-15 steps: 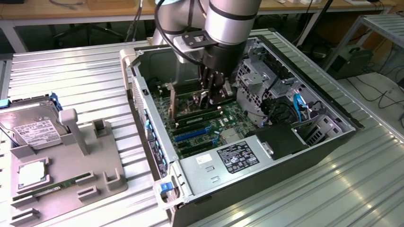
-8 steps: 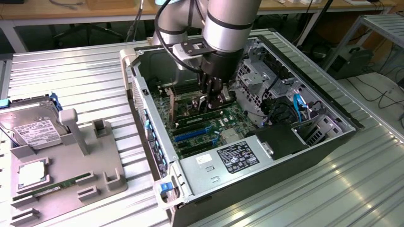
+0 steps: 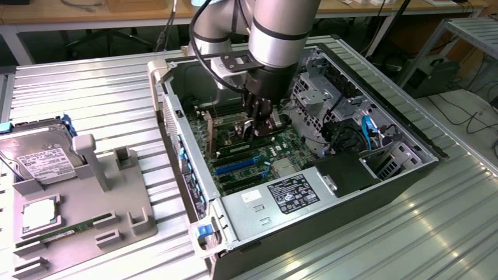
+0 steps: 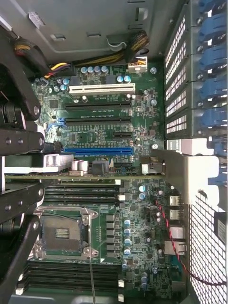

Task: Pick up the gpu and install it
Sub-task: 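Insert the gpu into the slot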

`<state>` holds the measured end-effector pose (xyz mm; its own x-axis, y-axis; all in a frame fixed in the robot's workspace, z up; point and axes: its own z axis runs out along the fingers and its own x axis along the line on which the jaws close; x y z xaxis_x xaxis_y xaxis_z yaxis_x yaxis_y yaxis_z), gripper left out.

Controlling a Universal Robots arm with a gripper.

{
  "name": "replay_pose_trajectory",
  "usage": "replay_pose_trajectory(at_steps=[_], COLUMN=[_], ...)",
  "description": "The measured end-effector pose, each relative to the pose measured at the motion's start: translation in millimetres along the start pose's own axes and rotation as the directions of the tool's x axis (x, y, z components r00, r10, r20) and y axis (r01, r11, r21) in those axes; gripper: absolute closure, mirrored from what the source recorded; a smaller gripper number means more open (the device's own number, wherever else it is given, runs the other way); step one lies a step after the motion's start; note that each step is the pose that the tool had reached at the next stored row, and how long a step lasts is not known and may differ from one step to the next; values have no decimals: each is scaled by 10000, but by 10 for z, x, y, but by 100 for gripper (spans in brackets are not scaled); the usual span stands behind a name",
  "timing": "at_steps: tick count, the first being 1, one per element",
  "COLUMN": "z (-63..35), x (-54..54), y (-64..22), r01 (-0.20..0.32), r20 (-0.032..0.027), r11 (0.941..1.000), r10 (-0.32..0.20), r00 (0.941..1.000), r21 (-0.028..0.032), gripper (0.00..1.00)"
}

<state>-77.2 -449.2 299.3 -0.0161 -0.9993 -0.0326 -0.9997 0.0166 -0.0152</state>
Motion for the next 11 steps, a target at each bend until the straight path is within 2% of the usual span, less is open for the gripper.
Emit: replay_pose_trajectory(at_steps=[4, 7, 11], z=[15, 43, 83], x=[14, 19, 68], y=[3, 37, 41], r01=[0, 0, 1], r20=[3, 1, 2], r11=[10000, 10000, 10000], r10=[0, 0, -1], r00=[10000, 10000, 10000], r21=[0, -1, -1], gripper=[72, 72, 72])
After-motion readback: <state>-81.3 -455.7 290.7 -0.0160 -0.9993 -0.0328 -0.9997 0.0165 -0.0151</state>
